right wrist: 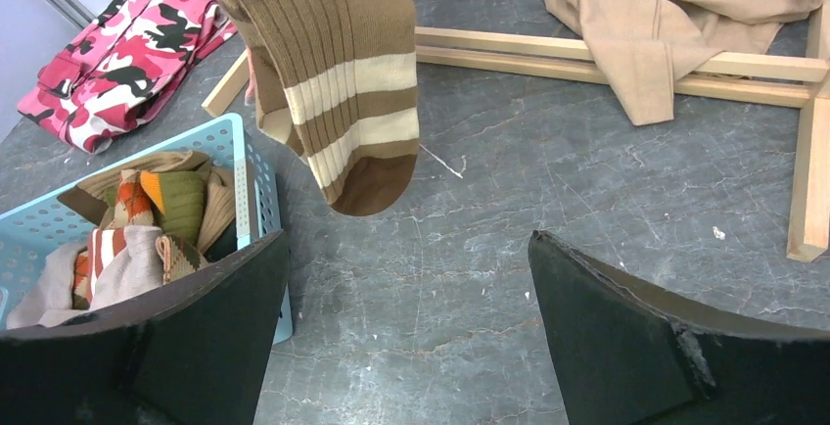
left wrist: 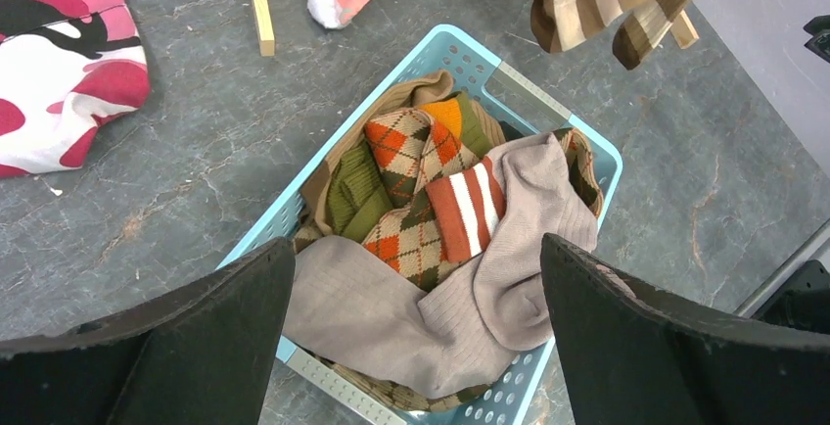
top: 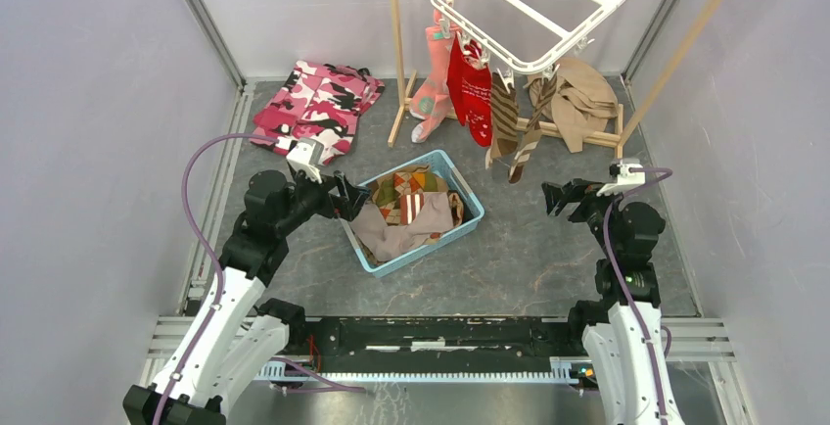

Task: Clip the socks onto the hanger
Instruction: Pick up the sock from the bin.

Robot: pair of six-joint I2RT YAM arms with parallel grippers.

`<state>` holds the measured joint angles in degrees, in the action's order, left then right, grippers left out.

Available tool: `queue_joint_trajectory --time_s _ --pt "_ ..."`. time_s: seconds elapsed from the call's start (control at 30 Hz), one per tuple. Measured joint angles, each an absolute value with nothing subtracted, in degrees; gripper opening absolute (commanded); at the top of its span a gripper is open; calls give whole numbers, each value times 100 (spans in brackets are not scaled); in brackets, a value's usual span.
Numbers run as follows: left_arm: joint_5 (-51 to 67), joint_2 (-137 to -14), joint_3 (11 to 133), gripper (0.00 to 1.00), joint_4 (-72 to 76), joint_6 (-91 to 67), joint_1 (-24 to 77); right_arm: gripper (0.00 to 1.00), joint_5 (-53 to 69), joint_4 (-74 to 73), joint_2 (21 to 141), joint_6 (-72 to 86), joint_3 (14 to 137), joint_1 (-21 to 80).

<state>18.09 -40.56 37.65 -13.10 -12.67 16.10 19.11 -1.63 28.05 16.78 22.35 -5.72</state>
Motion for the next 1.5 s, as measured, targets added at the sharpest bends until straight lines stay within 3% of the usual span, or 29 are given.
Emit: queue_joint_trajectory --time_s 0.27,0.4,0.5,0.6,0.67,0.8,1.0,1.17,1.3,1.4,1.47,1.5 --pt "2270 -4060 3765 98 -1007 -1684 1610 98 2082 -180 2735 1594 2324 -510" --pt "2674 -4053 3704 83 -733 -2121 1612 98 2506 12 2731 1476 2292 -464" --pt "2834 -4062 3588 80 -587 -2464 1750 98 3020 344 2694 1356 2130 -379" --pt "2270 -4239 3610 79 -775 -2547 2585 98 3347 434 2626 1184 1962 -244" --pt "1481 -4556 3780 73 -1138 -2547 3599 98 3468 432 2571 1074 1903 -161" --pt "-148 -5666 4445 72 -1798 -2499 5004 98 3583 440 2515 939 1881 -91" --pt "-1262 -7035 4831 59 -1927 -2480 5223 98 3586 506 2536 884 1776 -86" --pt "-1404 -7730 5046 57 -1887 -2469 5223 98 3583 563 2609 867 1754 -84" --pt "-1286 -8106 5258 41 -1754 -2434 5225 98 3581 598 2676 867 1656 -78" --pt "-1164 -8278 5334 15 -1693 -2412 5225 98 3581 598 2679 867 1603 -75" --pt "-1120 -8399 5395 3 -1704 -2390 5227 98 3581 600 2676 867 1601 -75" --pt "-1105 -8431 5417 2 -1723 -2373 5227 98 3581 598 2668 867 1601 -75"
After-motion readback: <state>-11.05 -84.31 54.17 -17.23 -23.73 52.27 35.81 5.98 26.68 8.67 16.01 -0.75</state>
